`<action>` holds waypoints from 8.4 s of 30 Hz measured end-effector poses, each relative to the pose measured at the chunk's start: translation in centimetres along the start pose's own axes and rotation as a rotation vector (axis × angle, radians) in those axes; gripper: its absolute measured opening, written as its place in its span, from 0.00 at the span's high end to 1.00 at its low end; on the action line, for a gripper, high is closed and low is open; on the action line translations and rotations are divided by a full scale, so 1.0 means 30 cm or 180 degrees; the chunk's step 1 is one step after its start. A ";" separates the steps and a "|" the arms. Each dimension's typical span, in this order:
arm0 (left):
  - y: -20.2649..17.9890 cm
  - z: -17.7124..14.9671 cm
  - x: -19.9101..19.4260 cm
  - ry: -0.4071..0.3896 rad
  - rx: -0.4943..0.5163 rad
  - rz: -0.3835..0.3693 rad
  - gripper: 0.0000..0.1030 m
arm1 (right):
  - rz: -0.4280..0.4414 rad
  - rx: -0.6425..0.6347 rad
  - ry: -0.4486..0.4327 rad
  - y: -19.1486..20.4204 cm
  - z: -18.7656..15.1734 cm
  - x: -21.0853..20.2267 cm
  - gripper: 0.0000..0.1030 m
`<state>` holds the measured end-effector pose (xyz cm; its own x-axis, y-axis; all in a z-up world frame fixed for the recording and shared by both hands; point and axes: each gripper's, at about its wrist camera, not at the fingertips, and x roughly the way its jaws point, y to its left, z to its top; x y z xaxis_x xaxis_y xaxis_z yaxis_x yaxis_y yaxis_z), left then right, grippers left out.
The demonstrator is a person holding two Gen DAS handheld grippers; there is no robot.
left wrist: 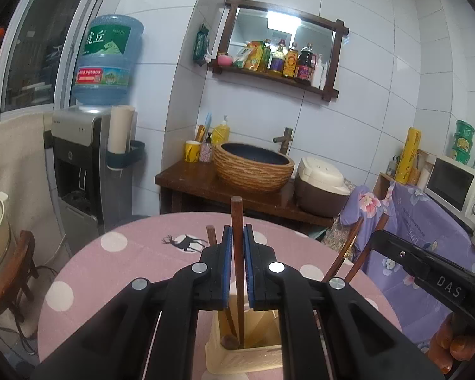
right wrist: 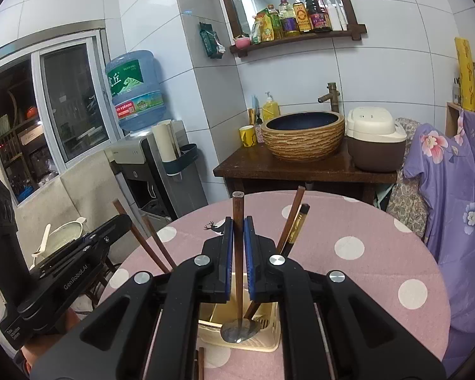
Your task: Organize utensils
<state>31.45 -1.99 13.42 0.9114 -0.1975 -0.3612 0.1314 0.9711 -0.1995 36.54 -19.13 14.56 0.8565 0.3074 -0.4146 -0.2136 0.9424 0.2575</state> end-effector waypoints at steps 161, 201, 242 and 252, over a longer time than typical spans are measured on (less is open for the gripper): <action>-0.001 -0.621 0.155 0.1625 0.0539 0.0261 0.91 | -0.0320 -0.0154 0.1254 -0.130 -0.660 0.143 0.92; 0.048 -0.329 -0.152 0.0878 0.0430 0.0001 0.66 | 0.0400 -0.0082 0.0124 -0.118 -0.312 -0.373 0.93; 0.055 -0.589 0.203 0.1881 0.0624 0.0335 0.66 | 0.0342 -0.0005 0.0083 -0.119 -0.317 -0.403 0.93; 0.049 -0.594 0.263 0.1901 0.0706 0.0459 0.88 | 0.0361 -0.0038 0.0095 -0.106 -0.317 -0.403 0.93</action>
<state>31.90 -4.52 -5.95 0.5607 -0.0418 -0.8270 0.1597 0.9854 0.0585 22.41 -24.58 10.46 0.8122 0.4157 -0.4093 -0.3139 0.9028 0.2939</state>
